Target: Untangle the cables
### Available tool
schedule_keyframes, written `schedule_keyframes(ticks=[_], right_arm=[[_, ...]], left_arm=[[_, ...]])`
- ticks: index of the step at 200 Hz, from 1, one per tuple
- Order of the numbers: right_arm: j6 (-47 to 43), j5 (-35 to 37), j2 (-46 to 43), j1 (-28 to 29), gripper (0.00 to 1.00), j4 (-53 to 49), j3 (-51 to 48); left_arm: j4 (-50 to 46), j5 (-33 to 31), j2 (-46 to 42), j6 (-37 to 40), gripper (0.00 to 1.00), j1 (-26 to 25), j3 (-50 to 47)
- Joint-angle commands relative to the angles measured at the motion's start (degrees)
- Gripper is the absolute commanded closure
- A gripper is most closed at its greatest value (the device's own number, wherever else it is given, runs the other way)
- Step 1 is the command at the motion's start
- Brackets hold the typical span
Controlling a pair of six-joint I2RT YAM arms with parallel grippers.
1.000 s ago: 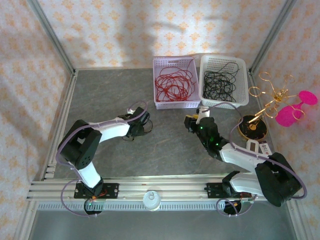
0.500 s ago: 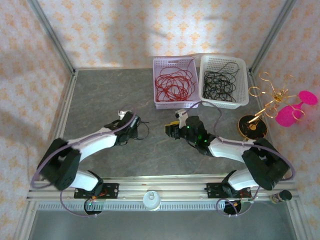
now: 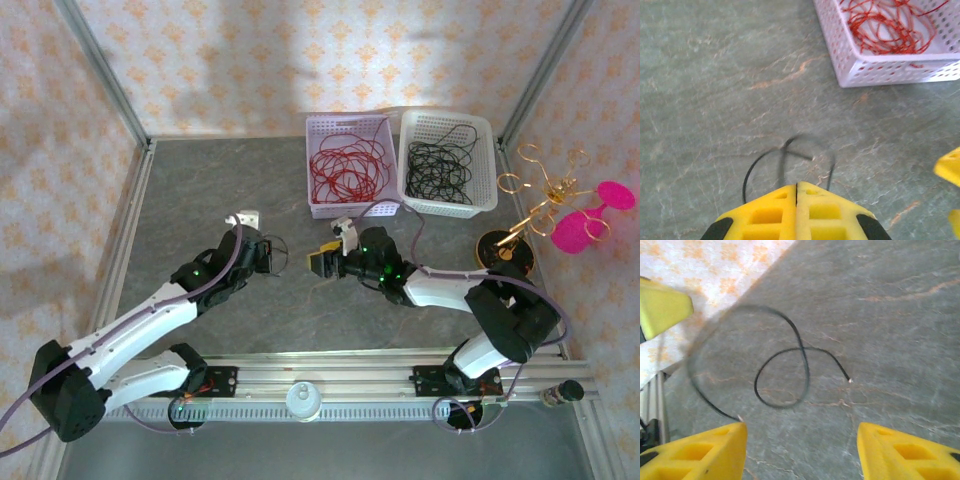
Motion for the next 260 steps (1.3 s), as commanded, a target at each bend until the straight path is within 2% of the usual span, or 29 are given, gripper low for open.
schedule_keyframes(ticks=[1,39,55,68,77,86,110,147,205,246,260], right_arm=[[1.3,-3.6,0.0,0.9,0.39,9.0,0.2],[2.6,2.3,4.7,4.4,0.37,8.6,5.3],[3.2,9.1,5.9,4.5,0.39,2.5,7.7],[2.2,10.8,6.4,4.5,0.41,-1.9,8.9],[1.9,9.9,6.9,4.5,0.42,-4.1,9.6],[2.1,8.1,7.8,4.5,0.44,-5.5,10.1],[2.0,3.8,13.1,5.4,0.53,-10.5,13.9],[0.3,3.6,22.2,9.2,0.54,-16.9,21.5],[6.4,2.8,29.2,10.4,0.54,-14.6,24.9],[6.7,3.9,31.2,10.6,0.61,-16.0,27.4],[6.6,5.4,30.7,10.7,0.68,-16.5,27.7]], left_arm=[[-4.0,0.1,-1.3,3.3,1.00,-1.2,5.1],[-8.9,1.4,0.0,4.7,1.00,-2.9,10.8],[-13.6,-4.4,1.6,1.7,1.00,-2.9,11.4],[-17.9,-8.4,3.5,-2.7,1.00,-2.2,11.2],[-18.6,-7.4,4.0,-4.2,1.00,-1.6,9.8],[-18.0,-5.9,3.9,-5.4,0.92,-0.8,7.7],[-15.6,-3.6,2.4,-8.2,0.88,2.2,2.3],[-12.7,0.3,-0.5,-10.1,0.80,6.2,-3.6],[-11.3,1.6,-1.2,-9.9,0.79,7.2,-5.4],[-11.0,1.4,-1.3,-10.0,0.78,7.3,-5.6],[-10.9,1.3,-1.6,-10.0,0.76,7.4,-5.7]])
